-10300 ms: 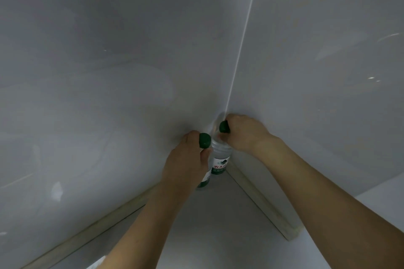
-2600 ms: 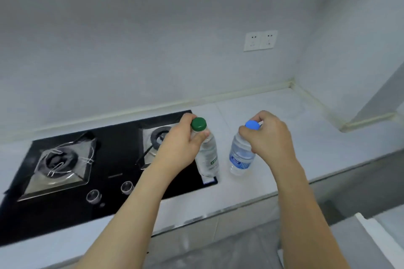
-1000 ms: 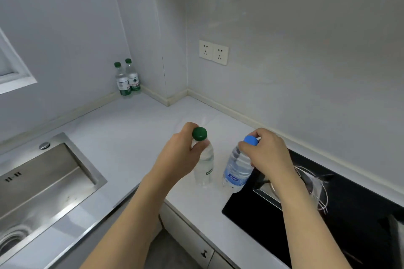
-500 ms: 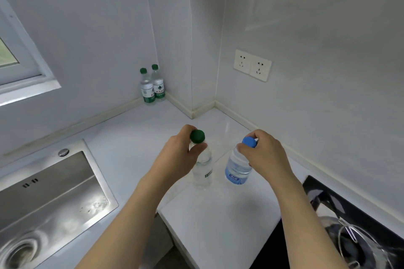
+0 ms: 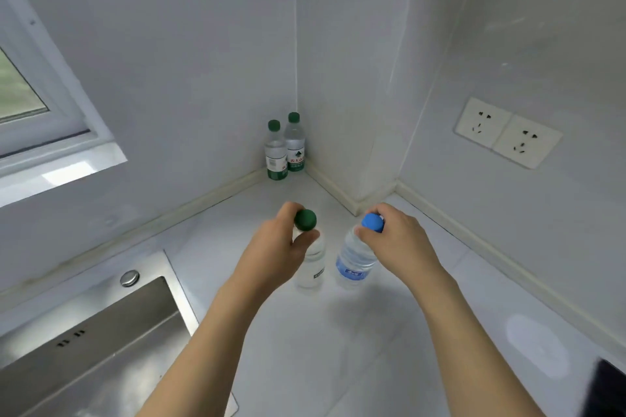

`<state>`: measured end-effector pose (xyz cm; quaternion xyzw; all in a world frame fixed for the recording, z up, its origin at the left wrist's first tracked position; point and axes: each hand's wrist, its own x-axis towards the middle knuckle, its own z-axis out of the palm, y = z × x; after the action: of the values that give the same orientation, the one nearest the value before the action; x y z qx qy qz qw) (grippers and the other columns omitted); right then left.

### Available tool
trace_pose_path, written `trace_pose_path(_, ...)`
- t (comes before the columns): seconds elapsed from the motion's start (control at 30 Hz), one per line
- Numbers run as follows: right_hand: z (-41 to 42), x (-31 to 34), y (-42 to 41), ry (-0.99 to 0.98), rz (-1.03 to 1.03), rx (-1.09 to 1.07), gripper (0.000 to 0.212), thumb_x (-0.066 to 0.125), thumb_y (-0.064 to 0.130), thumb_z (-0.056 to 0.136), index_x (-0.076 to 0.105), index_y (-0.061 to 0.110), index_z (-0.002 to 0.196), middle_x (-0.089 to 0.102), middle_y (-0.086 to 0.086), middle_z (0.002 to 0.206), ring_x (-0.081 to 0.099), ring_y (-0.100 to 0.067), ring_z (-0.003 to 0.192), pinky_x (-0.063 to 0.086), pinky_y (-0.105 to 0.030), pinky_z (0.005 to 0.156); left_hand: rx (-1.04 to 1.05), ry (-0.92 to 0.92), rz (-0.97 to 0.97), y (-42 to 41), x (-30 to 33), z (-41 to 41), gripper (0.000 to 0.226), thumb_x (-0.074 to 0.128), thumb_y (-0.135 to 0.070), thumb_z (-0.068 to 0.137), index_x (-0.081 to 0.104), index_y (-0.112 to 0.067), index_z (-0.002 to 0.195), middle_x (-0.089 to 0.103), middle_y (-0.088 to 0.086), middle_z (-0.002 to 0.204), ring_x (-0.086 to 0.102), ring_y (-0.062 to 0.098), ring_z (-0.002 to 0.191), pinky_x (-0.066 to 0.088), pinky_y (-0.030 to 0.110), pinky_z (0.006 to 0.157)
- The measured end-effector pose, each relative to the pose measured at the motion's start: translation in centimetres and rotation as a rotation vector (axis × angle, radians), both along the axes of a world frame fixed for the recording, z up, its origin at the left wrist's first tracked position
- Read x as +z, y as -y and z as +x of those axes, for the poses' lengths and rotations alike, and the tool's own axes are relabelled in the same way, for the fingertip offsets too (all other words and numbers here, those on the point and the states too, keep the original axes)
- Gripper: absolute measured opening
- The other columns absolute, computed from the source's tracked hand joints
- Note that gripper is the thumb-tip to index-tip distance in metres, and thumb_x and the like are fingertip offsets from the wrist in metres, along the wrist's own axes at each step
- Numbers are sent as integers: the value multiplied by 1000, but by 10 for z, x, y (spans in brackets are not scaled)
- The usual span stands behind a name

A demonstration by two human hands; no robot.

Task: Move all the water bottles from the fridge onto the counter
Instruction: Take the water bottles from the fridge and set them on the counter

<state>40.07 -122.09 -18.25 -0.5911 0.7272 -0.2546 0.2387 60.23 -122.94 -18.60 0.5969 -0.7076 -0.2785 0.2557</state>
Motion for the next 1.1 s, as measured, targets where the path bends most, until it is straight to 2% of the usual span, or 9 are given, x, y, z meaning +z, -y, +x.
trace_pose_path(0.27, 76, -5, 115, -140, 12, 193, 16, 58, 34, 91, 58, 25, 104, 60, 5, 90, 57, -22, 84, 45, -33, 70, 136, -27, 6, 87, -20, 81, 22, 58, -36, 93, 44, -27, 107, 64, 6, 89, 54, 27, 71, 52, 47, 70)
trace_pose_path(0.6, 146, -22, 245, -401, 45, 350, 25, 52, 36, 93, 54, 22, 113, 64, -3, 103, 57, -27, 91, 44, -33, 70, 183, -57, -13, 181, -48, 133, 26, 59, -29, 94, 46, -20, 114, 58, 0, 77, 52, 20, 60, 44, 36, 58)
trace_pose_path(0.67, 156, -27, 267, -445, 59, 380, 27, 51, 37, 94, 54, 21, 115, 63, -4, 103, 56, -27, 88, 44, -33, 70, 176, -62, -18, 198, -53, 139, 24, 60, -28, 94, 46, -20, 113, 57, 2, 72, 50, 22, 57, 43, 35, 55)
trace_pose_path(0.77, 168, -34, 293, -528, 72, 433, 27, 49, 37, 95, 52, 18, 113, 62, -5, 101, 53, -26, 81, 43, -33, 67, 154, -59, -23, 221, -61, 142, 21, 60, -26, 93, 46, -19, 107, 50, 0, 63, 42, 21, 51, 34, 32, 49)
trace_pose_path(0.93, 186, -45, 331, -553, 63, 469, 26, 49, 33, 95, 53, 15, 113, 63, -7, 98, 56, -25, 80, 48, -35, 67, 148, -84, -10, 257, -73, 147, 17, 59, -22, 94, 46, -20, 106, 51, -6, 69, 43, 12, 51, 40, 31, 52)
trace_pose_path(1.03, 193, -49, 350, -552, 42, 458, 26, 51, 33, 95, 53, 14, 113, 64, -8, 96, 57, -26, 80, 50, -36, 67, 136, -73, -5, 273, -81, 148, 16, 55, -19, 96, 45, -19, 109, 49, -12, 72, 44, 8, 56, 35, 21, 50)
trace_pose_path(1.1, 196, -49, 356, -544, 20, 447, 26, 52, 33, 95, 53, 14, 114, 64, -8, 97, 55, -25, 79, 49, -35, 66, 140, -56, -2, 281, -84, 148, 17, 53, -19, 96, 44, -19, 110, 50, -10, 75, 46, 9, 60, 34, 23, 52)
